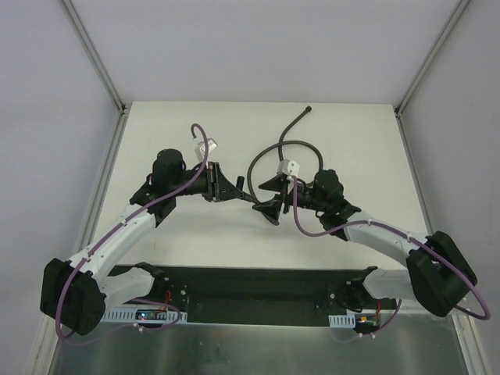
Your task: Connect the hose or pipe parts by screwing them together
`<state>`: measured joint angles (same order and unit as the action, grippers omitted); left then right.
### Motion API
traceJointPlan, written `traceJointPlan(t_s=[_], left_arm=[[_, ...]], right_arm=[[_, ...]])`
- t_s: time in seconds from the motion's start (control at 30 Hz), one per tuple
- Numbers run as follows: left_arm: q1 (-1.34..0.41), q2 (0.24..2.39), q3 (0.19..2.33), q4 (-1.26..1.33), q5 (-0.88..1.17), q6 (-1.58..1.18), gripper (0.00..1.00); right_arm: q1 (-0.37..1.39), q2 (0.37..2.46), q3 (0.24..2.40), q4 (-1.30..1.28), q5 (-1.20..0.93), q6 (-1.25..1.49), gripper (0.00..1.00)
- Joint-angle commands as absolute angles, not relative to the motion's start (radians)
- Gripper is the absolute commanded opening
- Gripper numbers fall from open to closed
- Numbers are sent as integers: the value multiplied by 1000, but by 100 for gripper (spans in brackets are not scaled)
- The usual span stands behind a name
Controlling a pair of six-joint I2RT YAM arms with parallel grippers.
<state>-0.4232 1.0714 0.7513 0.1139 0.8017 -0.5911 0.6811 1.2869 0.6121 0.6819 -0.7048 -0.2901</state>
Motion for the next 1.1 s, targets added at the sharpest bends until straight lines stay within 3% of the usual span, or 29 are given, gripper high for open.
traceJointPlan(t_s=[0.0, 0.1, 0.43, 0.57, 0.7, 0.73, 0.87, 0.93, 1.07], left_arm=[[-416, 1055, 796, 141, 785, -690, 0], [-414, 1069, 808, 146, 788, -845, 0], [-414, 1032, 762, 146, 729, -1129, 0], [-414, 1037, 746, 146, 742, -1169, 0], [-413, 1035, 732, 147, 749, -1161, 0], [-414, 1038, 729, 146, 750, -1154, 0], [-414, 1054, 741, 147, 770, -1060, 0], [-414, 1051, 755, 149, 770, -920, 0], [-413, 1052, 778, 140, 798, -677, 0]], right_arm=[[718, 1149, 551, 690, -416, -375, 72], [857, 1062, 477, 738, -101, -613, 79], [1193, 1178, 500, 910, 340, -1158, 78], [1255, 1282, 561, 972, 403, -1291, 69], [1282, 1350, 603, 1032, 437, -1332, 40], [1285, 1362, 607, 1031, 437, -1328, 36], [1282, 1352, 638, 913, 427, -1237, 1], [1231, 1289, 646, 823, 330, -1124, 1], [996, 1195, 686, 536, -288, -740, 1]])
